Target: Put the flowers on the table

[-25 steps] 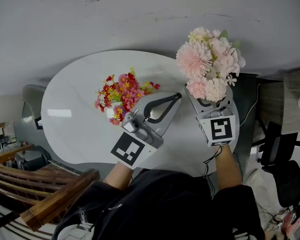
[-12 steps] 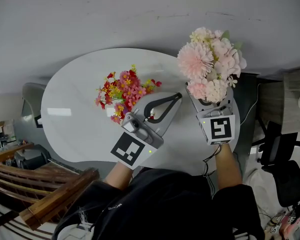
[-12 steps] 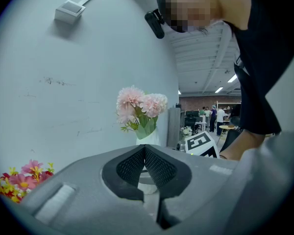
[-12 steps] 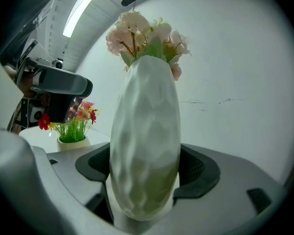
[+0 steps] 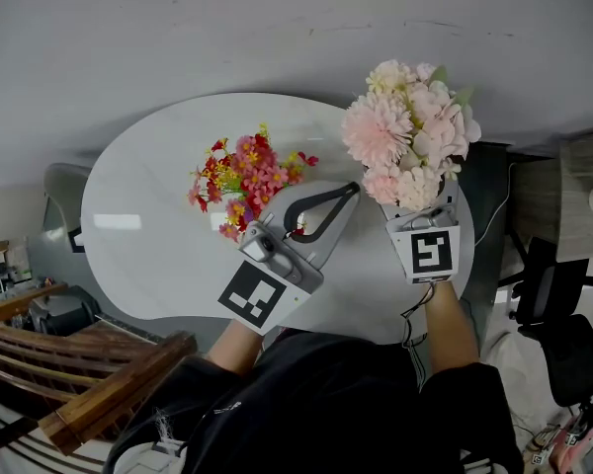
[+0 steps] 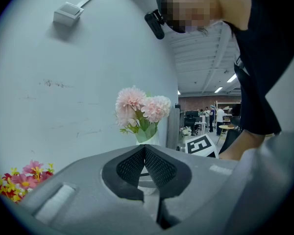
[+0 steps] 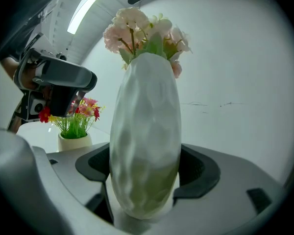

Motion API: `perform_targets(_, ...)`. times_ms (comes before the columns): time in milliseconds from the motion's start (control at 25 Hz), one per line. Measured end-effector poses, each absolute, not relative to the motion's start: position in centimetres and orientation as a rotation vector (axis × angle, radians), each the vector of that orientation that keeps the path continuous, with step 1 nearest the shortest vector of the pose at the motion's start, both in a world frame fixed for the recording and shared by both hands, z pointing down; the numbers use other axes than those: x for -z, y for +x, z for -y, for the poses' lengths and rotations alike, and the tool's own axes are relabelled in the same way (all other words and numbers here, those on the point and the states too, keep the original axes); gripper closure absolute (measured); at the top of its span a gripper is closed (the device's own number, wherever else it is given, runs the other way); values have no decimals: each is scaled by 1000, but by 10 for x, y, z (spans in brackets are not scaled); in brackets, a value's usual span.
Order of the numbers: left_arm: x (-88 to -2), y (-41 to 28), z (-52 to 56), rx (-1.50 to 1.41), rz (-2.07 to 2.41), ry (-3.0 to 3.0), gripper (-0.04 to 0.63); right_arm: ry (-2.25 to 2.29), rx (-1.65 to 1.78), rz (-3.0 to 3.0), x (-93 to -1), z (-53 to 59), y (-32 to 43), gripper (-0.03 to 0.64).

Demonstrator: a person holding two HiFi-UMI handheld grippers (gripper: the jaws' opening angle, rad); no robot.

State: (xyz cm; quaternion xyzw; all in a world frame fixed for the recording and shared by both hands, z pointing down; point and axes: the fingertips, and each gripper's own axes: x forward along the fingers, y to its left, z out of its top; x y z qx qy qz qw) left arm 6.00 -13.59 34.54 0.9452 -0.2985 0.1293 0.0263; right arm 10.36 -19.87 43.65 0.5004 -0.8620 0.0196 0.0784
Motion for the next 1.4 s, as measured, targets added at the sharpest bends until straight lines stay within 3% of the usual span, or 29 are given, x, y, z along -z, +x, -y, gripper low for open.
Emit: perform_targets(1400, -342, 57, 125, -424, 927, 2939, 591, 1526, -74, 2551, -439, 203, 105, 233)
